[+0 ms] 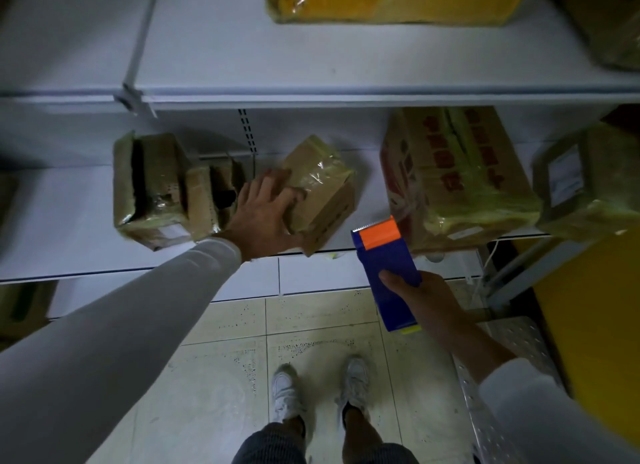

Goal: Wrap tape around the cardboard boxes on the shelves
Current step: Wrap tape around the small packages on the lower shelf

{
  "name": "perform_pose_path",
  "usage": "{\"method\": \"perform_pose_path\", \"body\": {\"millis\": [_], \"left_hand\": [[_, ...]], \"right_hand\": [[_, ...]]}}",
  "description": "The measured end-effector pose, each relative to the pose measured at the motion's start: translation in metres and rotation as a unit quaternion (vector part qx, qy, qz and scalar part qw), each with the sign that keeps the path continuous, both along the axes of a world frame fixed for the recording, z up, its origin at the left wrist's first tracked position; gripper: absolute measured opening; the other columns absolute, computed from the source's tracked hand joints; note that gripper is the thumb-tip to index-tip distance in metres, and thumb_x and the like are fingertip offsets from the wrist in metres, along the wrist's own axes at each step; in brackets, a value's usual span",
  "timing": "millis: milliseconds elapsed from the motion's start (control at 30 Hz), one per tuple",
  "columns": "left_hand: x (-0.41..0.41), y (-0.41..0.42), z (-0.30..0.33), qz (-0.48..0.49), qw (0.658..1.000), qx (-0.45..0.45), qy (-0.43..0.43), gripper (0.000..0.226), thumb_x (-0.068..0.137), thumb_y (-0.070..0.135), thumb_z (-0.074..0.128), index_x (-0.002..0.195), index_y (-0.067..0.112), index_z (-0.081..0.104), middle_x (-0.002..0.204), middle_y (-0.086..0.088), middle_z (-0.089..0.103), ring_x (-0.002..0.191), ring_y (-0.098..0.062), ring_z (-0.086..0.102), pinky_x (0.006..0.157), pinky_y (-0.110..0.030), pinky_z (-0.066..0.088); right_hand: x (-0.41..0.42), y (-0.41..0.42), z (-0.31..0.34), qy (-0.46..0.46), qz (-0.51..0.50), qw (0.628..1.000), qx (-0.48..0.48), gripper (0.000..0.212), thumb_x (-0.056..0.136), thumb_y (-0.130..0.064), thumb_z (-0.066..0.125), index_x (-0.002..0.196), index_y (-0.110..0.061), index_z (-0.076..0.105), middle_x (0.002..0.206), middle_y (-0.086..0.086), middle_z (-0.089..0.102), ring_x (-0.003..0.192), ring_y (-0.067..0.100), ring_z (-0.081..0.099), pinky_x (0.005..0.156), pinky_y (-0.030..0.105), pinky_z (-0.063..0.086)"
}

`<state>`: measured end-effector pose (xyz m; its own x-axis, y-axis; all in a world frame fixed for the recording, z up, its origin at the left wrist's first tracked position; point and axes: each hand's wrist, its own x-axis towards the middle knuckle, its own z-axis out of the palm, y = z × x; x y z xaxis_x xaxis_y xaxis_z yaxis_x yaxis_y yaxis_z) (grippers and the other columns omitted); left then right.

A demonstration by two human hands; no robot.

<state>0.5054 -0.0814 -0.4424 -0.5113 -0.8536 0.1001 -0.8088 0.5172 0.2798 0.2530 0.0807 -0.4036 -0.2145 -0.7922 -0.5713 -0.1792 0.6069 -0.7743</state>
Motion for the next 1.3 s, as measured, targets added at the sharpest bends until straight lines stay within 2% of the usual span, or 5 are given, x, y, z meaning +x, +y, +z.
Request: {"method": "perform_pose_path", "body": {"millis": [133, 600, 900, 1100, 1300], "left_hand": [[-0.029, -0.011, 0.009, 0.07, 0.994, 0.081, -0.035, 0.075, 0.057, 0.081, 0.056, 0.111, 0.032, 0.043, 0.143, -0.007, 0.029, 0.135, -0.033, 0.024, 0.108, -0.06, 0.023], [0.048, -0.016, 0.026, -0.051, 0.984, 0.044, -0.167, 0.064, 0.058, 0.063, 0.072, 0.104, 0.028, 0.045, 0.142, -0.006, 0.029, 0.123, -0.036, 0.031, 0.098, -0.056, 0.033], [0.08, -0.022, 0.027, -0.102, 0.98, 0.067, -0.157, 0.054, 0.063, 0.06, 0.072, 0.098, 0.03, 0.044, 0.148, -0.002, 0.021, 0.133, -0.033, 0.022, 0.108, -0.058, 0.026], [0.039, -0.024, 0.03, -0.16, 0.977, 0.069, -0.125, 0.046, 0.069, 0.05, 0.071, 0.091, 0.03, 0.036, 0.148, -0.004, 0.027, 0.137, -0.027, 0.024, 0.113, -0.052, 0.017], [0.022, -0.02, 0.031, -0.172, 0.978, 0.061, -0.101, 0.037, 0.076, 0.041, 0.068, 0.098, 0.028, 0.042, 0.155, -0.002, 0.027, 0.145, -0.021, 0.015, 0.118, -0.048, 0.003]], "right_hand": [[0.014, 0.002, 0.002, -0.006, -0.004, 1.0, -0.005, 0.023, 0.087, -0.033, 0.068, 0.081, -0.012, 0.067, 0.077, 0.007, 0.072, 0.065, 0.016, 0.068, 0.053, 0.02, 0.049], [0.04, -0.003, 0.004, -0.002, 0.009, 0.999, -0.032, 0.02, 0.087, -0.033, 0.068, 0.082, -0.013, 0.066, 0.077, 0.005, 0.071, 0.066, 0.015, 0.067, 0.05, 0.014, 0.048], [0.053, -0.004, 0.001, -0.005, 0.035, 0.998, -0.045, 0.035, 0.088, -0.033, 0.068, 0.094, 0.001, 0.068, 0.088, 0.021, 0.072, 0.079, 0.035, 0.069, 0.064, 0.031, 0.048], [0.031, 0.001, 0.013, 0.005, 0.043, 0.998, -0.049, 0.017, 0.089, -0.03, 0.066, 0.089, -0.013, 0.069, 0.078, 0.0, 0.073, 0.067, 0.01, 0.069, 0.058, 0.019, 0.051], [0.01, -0.001, 0.019, -0.013, 0.077, 0.996, -0.053, 0.022, 0.081, -0.037, 0.072, 0.092, -0.018, 0.07, 0.078, -0.004, 0.076, 0.073, 0.013, 0.071, 0.072, 0.034, 0.054]]}}
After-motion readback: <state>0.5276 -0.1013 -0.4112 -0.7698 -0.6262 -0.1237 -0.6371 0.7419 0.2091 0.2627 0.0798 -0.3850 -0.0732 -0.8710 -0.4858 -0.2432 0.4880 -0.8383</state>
